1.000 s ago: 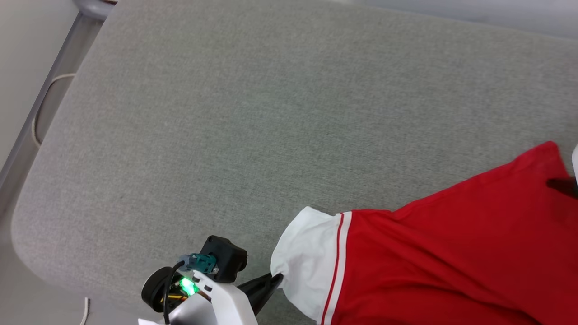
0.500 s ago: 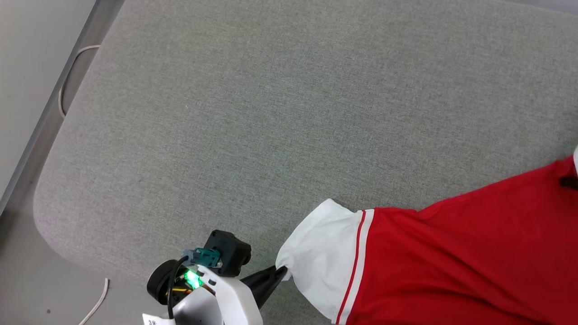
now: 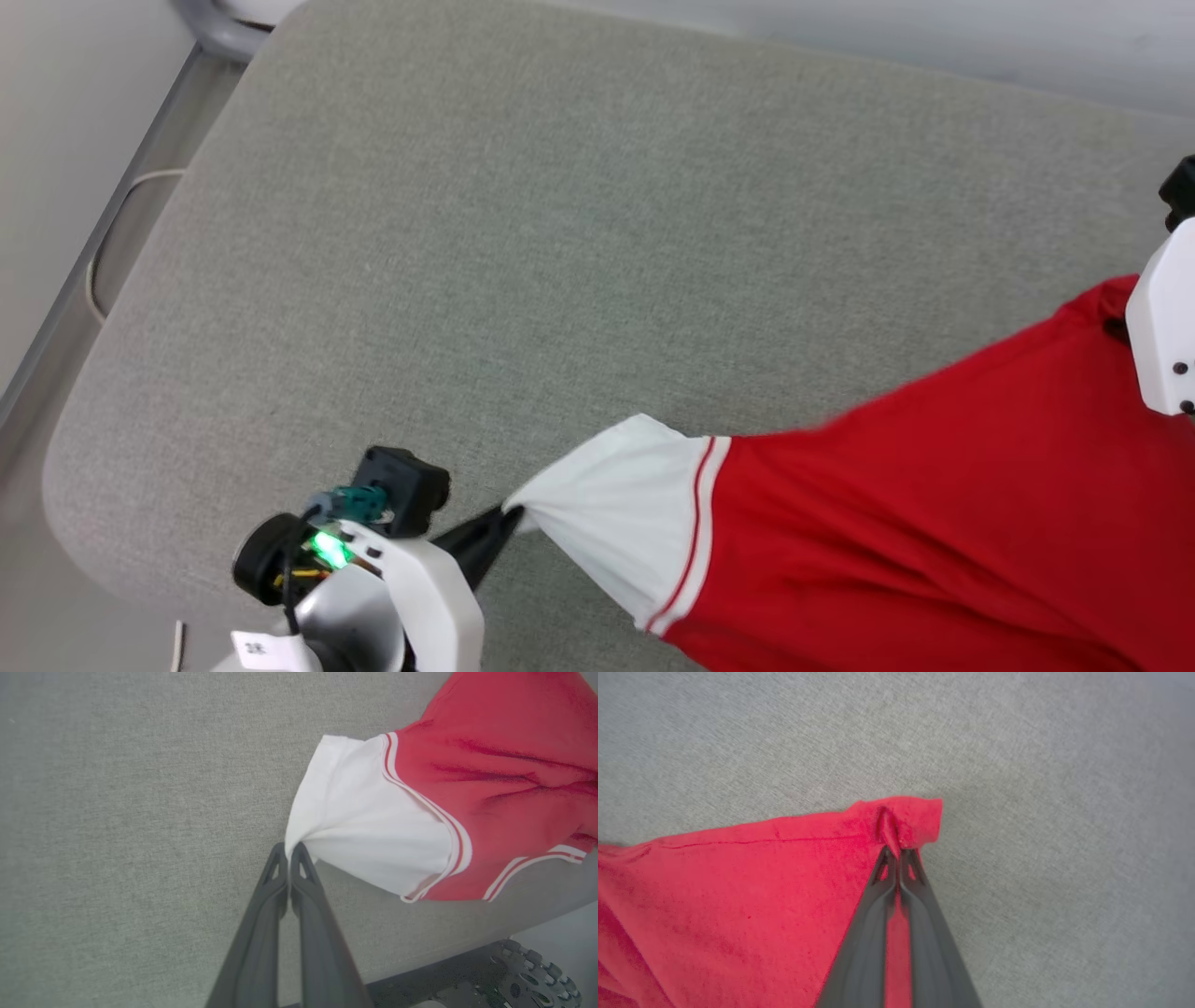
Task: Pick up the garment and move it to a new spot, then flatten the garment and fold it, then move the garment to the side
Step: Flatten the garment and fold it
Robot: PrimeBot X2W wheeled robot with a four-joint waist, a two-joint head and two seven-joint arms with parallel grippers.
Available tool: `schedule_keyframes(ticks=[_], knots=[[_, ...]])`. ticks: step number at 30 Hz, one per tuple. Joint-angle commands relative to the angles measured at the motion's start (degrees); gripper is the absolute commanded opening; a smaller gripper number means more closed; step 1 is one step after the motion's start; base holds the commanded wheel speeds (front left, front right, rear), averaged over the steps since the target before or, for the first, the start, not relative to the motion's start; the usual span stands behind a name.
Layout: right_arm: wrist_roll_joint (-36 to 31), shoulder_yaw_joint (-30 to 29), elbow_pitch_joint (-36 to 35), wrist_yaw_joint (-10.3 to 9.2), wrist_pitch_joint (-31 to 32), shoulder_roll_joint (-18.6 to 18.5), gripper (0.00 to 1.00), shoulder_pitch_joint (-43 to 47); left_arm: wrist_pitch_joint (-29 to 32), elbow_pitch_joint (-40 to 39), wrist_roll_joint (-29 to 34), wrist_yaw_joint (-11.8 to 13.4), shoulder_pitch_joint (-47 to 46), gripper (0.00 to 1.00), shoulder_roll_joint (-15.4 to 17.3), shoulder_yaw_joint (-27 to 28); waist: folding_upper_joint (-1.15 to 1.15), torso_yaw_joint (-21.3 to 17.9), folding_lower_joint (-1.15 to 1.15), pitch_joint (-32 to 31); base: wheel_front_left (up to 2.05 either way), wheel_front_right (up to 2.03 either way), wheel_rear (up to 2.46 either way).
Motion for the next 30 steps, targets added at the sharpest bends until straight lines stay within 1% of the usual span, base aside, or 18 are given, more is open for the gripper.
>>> schedule_keyframes(ticks=[1, 8, 15, 20, 23, 25, 26, 30], knots=[[0.3, 0.5, 0.1, -0.04, -2.4, -0.1, 0.00, -0.9, -0.9, 0.0, 0.5, 0.9, -0.5, 0.00, 0.6, 1.1, 0.00, -2.1, 0.00, -3.0, 0.00, 0.00, 0.00], [1.6, 2.5, -0.4, -0.04, -11.0, -0.7, 0.00, -2.0, -2.4, -1.8, 1.3, 3.5, -0.8, 0.00, 3.6, 5.4, 0.00, -6.2, 0.00, -9.3, 0.00, 0.00, 0.00], [3.3, 3.1, -3.5, -0.04, -16.4, -2.3, 0.00, 0.3, -4.5, -4.9, 2.2, 6.1, -0.8, 0.00, 6.6, 10.0, 0.00, -10.1, 0.00, -14.2, 0.00, 0.00, 0.00], [2.7, 0.3, -6.5, -0.06, -21.3, -2.4, 0.00, 2.6, -7.1, -8.0, 2.8, 8.7, 1.0, 0.00, 7.9, 13.7, 0.00, -13.0, 0.00, -16.9, 0.00, 0.00, 0.00], [2.9, -1.9, -9.1, -0.07, -23.2, -2.4, 0.00, 5.0, -9.1, -10.3, 3.7, 10.7, 2.2, 0.00, 9.1, 16.3, 0.00, -14.4, 0.00, -18.1, 0.00, 0.00, 0.00], [3.1, -3.7, -11.3, -0.07, -24.2, -2.5, 0.00, 6.8, -11.0, -11.8, 3.9, 12.0, 2.8, 0.00, 9.1, 18.4, 0.00, -15.2, 0.00, -18.5, 0.00, 0.00, 0.00], [3.1, -3.7, -11.3, -0.07, -24.2, -2.5, 0.00, 6.8, -11.0, -11.8, 3.9, 12.0, 2.8, 0.00, 9.1, 18.4, 0.00, -15.2, 0.00, -18.5, 0.00, 0.00, 0.00], [2.6, -7.2, -16.3, -0.08, -25.9, -2.3, 0.00, 9.9, -14.3, -13.2, 4.7, 13.3, 3.7, 0.00, 9.6, 21.4, 0.00, -16.6, 0.00, -18.9, 0.00, 0.00, 0.00]])
